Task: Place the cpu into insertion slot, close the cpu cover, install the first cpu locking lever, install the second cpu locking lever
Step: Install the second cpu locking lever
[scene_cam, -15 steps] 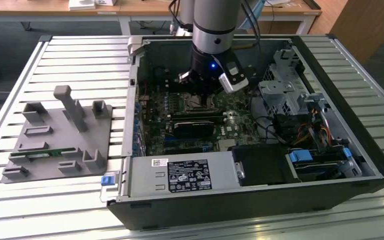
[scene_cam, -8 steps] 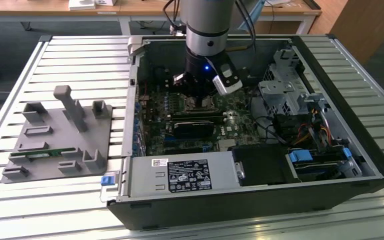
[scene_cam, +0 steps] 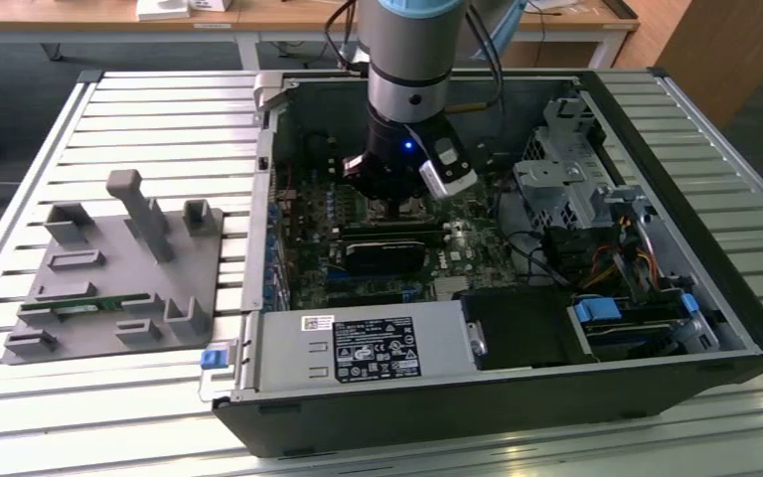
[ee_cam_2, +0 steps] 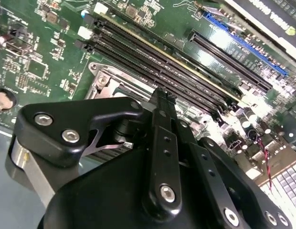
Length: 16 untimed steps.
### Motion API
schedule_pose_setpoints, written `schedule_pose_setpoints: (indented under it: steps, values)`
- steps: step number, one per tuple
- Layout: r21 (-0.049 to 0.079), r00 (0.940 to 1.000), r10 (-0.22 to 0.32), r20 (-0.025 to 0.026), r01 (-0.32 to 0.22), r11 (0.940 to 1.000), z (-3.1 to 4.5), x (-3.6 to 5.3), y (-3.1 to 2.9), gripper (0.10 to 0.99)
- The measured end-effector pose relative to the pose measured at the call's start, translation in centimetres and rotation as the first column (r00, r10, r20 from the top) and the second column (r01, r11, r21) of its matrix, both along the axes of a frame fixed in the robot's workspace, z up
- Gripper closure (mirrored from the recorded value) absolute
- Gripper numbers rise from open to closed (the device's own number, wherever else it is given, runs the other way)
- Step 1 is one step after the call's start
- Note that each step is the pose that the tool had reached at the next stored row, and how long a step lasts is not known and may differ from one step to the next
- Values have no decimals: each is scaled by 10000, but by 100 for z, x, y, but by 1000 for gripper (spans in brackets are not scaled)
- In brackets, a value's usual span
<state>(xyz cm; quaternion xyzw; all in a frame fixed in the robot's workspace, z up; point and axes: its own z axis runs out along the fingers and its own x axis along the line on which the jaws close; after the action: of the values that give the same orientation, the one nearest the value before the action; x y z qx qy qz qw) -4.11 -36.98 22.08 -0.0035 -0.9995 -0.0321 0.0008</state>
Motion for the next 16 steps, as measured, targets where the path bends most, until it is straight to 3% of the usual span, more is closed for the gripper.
schedule_pose_setpoints:
  steps: [2,4,8,13,16]
  values:
    - [211,10000,2,-3,-2,9998,-2,-1,-15,980]
    - [325,10000,2,-2,-2,9995,-3,-6,-43,980]
    - [369,10000,0,-2,0,9993,-3,-41,-98,980]
    - [454,10000,1,-3,-1,9990,-6,-145,-104,980]
    - [530,10000,2,-1,-2,9986,-39,-158,-103,980]
